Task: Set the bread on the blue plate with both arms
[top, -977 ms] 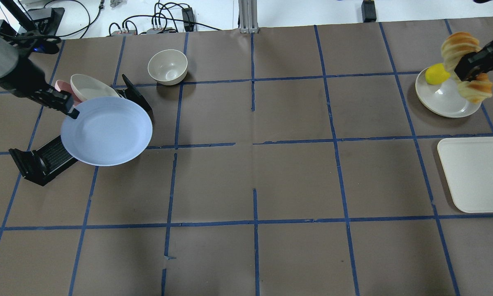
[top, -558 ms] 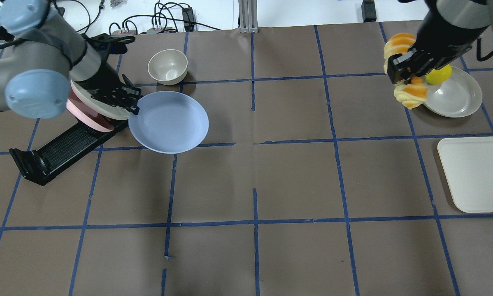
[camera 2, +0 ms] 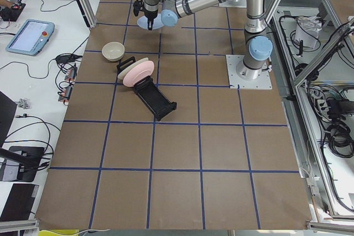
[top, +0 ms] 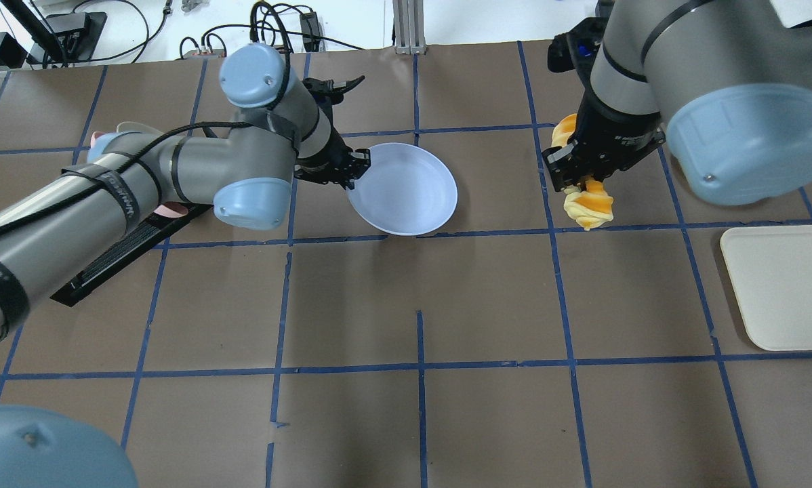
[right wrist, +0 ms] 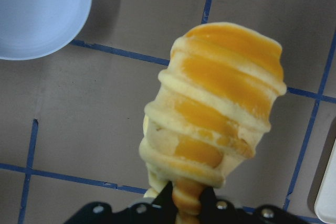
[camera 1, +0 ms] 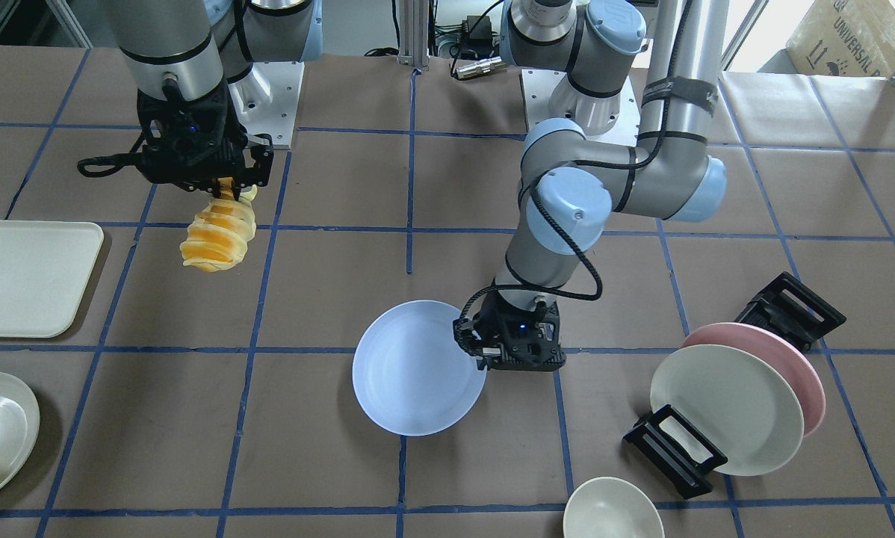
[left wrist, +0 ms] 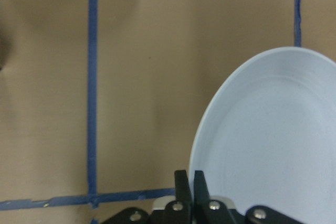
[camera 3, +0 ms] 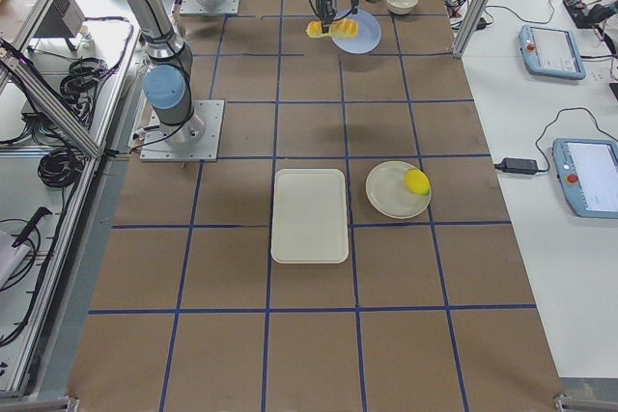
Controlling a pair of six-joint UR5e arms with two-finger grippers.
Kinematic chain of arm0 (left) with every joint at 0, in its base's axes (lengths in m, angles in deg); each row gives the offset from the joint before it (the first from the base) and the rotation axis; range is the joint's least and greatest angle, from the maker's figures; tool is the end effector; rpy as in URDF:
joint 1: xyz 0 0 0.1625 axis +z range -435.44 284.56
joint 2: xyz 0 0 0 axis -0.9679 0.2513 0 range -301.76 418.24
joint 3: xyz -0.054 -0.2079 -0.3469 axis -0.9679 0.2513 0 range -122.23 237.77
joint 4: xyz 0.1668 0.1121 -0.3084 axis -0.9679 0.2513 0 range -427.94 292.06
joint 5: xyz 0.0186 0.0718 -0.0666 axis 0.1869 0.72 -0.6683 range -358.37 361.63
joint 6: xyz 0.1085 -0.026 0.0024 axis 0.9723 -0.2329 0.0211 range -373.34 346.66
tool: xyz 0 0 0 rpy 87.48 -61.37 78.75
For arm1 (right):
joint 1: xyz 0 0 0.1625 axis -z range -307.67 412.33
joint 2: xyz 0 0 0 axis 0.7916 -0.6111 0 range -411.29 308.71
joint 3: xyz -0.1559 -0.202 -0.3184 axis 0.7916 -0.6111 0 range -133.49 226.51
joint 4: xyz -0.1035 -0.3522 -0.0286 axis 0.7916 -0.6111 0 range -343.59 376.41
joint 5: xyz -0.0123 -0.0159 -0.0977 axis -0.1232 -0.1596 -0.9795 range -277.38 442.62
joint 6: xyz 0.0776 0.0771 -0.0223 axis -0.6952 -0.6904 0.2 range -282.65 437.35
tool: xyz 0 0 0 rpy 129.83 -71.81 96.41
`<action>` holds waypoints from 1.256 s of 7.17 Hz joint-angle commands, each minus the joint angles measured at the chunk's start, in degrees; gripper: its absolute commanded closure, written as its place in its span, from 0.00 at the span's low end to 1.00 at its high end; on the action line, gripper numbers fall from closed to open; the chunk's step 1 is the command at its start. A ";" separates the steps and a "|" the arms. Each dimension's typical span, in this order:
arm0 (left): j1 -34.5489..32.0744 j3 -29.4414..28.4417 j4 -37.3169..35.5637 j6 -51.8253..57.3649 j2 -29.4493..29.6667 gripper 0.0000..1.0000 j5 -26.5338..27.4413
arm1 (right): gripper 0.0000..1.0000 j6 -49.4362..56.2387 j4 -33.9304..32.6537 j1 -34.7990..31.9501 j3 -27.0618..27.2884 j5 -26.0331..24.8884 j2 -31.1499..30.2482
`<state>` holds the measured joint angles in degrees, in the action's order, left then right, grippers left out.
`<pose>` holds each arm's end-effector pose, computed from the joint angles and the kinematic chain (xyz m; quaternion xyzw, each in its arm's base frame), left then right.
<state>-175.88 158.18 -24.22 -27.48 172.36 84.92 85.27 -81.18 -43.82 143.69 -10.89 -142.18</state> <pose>-0.2470 -0.5336 0.2521 0.0261 -0.9927 0.0874 0.0786 0.1726 -0.4210 0.4237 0.1221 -0.9920 0.0109 0.0308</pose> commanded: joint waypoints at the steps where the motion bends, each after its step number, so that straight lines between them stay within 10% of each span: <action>1: -3.35 1.61 -2.07 -4.31 0.06 0.28 4.31 | 0.91 -0.18 -2.16 -2.19 0.21 -0.09 2.72; 2: -2.75 4.24 -2.58 -3.62 -0.56 0.00 4.85 | 0.91 -0.18 -2.51 -2.46 0.20 -0.09 2.91; 5: 4.42 3.91 -0.58 19.27 -1.18 0.00 6.27 | 0.91 -0.10 -6.35 -4.38 -0.58 0.43 5.53; 9: 16.75 -0.27 20.05 29.61 -9.08 0.00 6.26 | 0.91 -2.20 -17.90 -11.59 -5.84 0.08 22.04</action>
<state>-161.76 160.53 -9.41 0.58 165.02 91.12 83.33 -97.58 -54.08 139.98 -10.92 -125.01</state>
